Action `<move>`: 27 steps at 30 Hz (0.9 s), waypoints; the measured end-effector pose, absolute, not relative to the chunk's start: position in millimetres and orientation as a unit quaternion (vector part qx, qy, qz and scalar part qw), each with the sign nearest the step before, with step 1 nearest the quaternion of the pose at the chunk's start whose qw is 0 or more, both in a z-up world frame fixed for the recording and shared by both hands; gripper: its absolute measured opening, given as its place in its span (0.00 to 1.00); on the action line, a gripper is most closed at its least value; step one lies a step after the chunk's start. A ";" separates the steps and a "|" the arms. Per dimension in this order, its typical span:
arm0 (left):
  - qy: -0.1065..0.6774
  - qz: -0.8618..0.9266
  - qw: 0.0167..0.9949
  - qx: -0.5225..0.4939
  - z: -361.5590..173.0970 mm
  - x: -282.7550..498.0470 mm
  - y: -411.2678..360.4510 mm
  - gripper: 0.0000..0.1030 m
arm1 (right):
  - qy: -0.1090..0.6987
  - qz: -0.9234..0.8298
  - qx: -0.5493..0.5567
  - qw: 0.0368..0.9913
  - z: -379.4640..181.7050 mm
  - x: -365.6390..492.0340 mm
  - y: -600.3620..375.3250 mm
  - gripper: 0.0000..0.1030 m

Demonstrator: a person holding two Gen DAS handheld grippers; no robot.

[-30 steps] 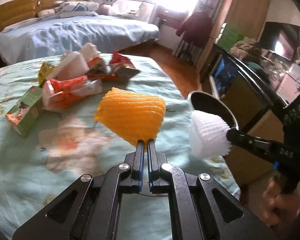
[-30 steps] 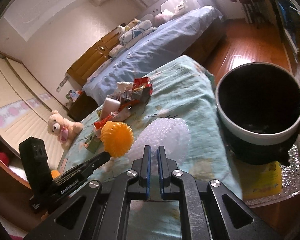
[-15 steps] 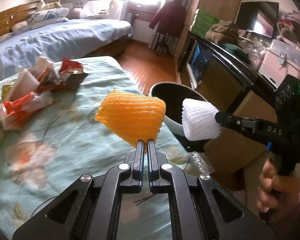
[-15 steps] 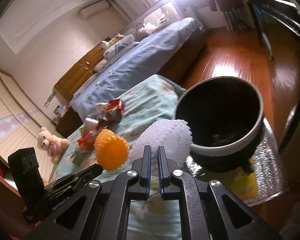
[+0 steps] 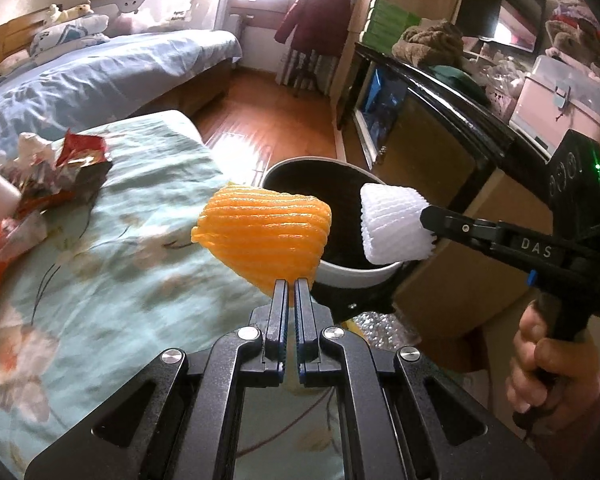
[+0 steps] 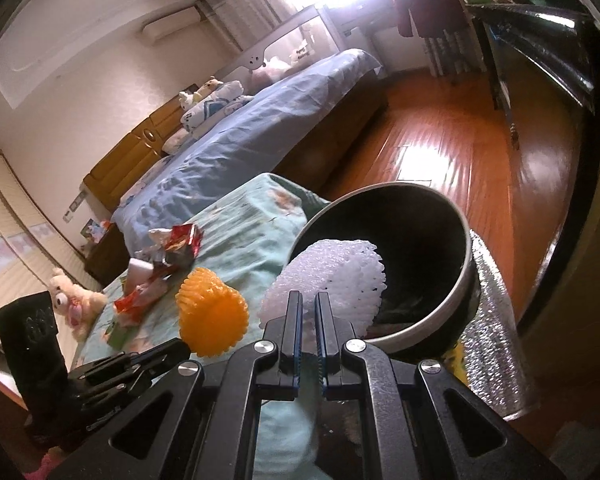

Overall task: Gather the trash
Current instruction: 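Carry both foam nets over the trash bin, then open both tools to drop the foam nets into the bin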

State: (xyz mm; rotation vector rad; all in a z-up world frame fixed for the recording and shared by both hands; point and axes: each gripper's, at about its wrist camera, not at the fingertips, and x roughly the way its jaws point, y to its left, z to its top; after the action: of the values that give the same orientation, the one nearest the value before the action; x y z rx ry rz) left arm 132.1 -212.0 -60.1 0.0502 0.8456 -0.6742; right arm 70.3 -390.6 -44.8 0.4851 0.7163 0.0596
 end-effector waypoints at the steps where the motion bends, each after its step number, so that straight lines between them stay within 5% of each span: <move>1: 0.403 -0.323 0.856 0.027 -60.1 134.5 -216.9 0.03 | 0.347 0.027 0.234 0.908 -45.6 71.0 -391.2 0.06; 27: 0.427 -0.347 0.833 0.052 -71.5 171.0 -274.3 0.03 | 0.376 -0.012 0.224 0.899 -68.9 101.8 -418.4 0.09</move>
State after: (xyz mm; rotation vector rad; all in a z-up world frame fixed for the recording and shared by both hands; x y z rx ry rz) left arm 171.0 -274.3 -71.5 0.1104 0.9038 -0.7362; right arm 101.8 -418.4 -68.9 0.4628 0.7785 -0.0254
